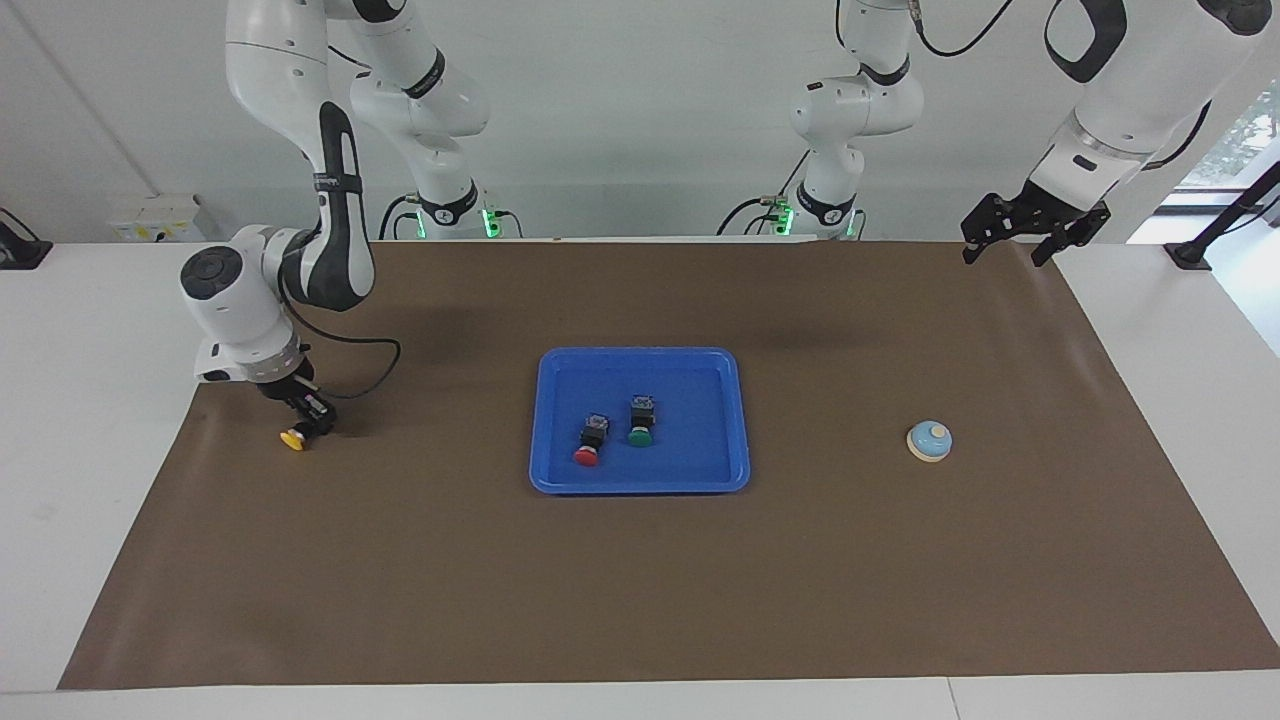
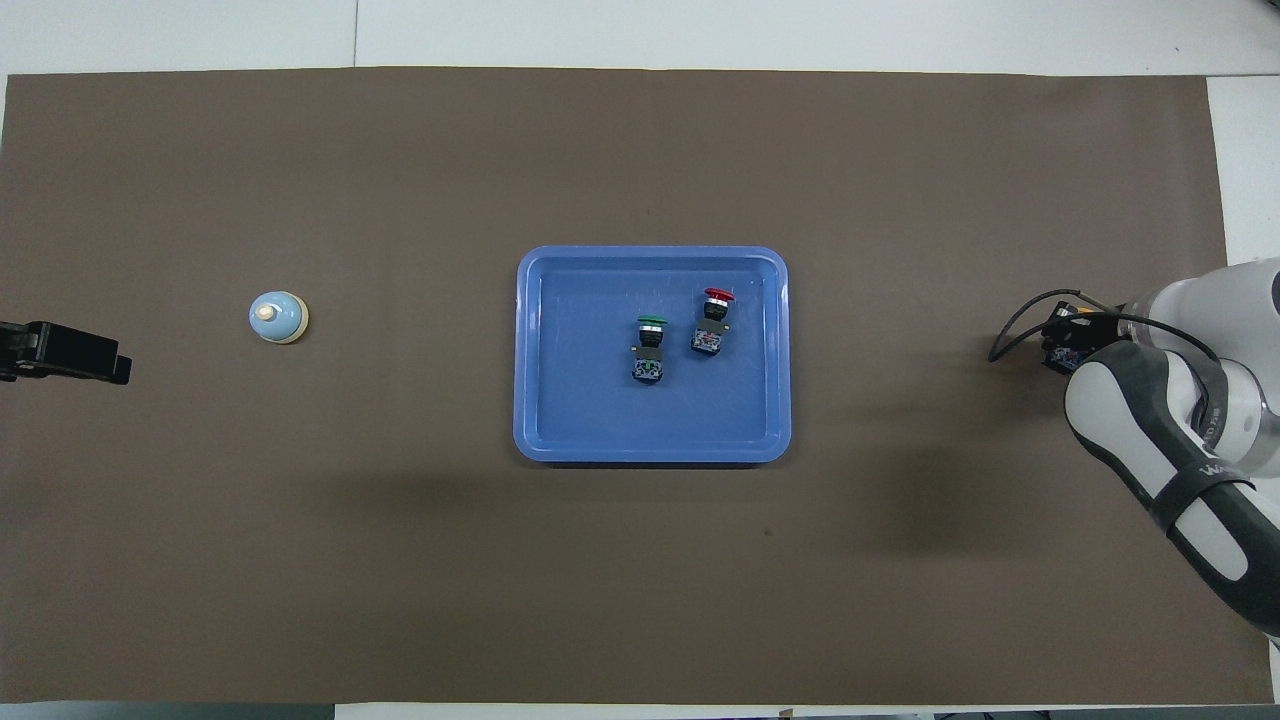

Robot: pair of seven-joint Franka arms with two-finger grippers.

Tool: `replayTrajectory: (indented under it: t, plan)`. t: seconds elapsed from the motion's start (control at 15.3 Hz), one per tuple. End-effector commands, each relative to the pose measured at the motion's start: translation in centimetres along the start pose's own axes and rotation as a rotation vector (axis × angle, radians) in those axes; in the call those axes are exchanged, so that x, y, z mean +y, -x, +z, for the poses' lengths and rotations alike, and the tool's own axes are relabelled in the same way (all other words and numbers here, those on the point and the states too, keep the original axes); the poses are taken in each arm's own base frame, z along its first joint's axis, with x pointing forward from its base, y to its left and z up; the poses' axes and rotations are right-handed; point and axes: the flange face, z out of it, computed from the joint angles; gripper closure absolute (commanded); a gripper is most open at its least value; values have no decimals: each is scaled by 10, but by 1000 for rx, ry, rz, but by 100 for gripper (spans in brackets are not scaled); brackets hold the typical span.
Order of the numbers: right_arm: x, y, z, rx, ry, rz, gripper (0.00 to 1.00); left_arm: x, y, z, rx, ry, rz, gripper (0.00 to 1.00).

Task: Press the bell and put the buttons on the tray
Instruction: 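Grasp the yellow-capped button with the right gripper and lift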

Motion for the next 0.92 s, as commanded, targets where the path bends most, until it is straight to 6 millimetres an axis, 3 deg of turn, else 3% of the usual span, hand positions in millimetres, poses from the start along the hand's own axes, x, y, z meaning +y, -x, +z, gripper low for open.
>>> replayTrajectory:
  t: [0.0,0.13,0.33,0.52,0.85]
  plan:
    - [-49,-4,-43,-10,-7,-64,100,0,1,-4,3,2,5,0]
    - [-84,1,-65,-19,-21,-82,100,0,1,-4,3,2,5,0]
    - [-159,31,-96,-26,-47,-93,100,0,1,-4,3,2,5,0]
    - [-235,76,-127,-27,-52,-135,100,0,1,-4,3,2,5,0]
    - [-328,151,-156,-84,-148,-203,100,0,1,-4,3,0,5,0]
